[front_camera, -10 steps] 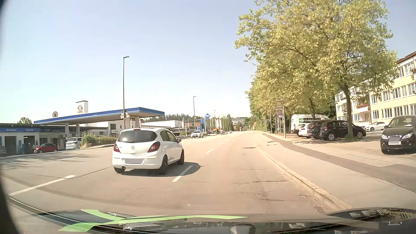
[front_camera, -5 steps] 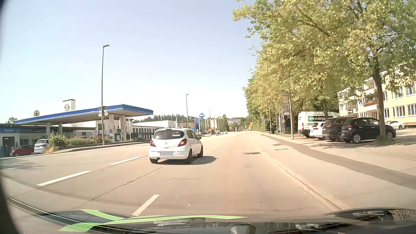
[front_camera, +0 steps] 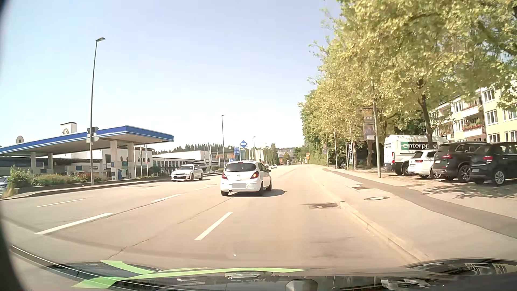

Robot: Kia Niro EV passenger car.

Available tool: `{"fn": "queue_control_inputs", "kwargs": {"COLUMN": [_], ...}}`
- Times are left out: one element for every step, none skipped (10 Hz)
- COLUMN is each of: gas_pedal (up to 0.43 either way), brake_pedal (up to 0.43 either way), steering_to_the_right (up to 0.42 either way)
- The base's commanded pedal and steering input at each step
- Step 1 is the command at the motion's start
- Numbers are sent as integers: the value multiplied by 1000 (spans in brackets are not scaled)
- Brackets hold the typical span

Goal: Follow the waypoints while adhering to traffic rules and regulations

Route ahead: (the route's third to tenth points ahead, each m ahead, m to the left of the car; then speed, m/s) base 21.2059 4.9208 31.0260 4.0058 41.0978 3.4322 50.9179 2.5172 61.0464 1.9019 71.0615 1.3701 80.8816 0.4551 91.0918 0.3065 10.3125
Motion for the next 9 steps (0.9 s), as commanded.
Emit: {"fn": "queue_control_inputs", "kwargs": {"gas_pedal": [169,169,169,169,169,169,169,169,169], "brake_pedal": [0,0,0,0,0,0,0,0,0], "steering_to_the_right": [12,12,12,12,12,12,12,12,12]}}
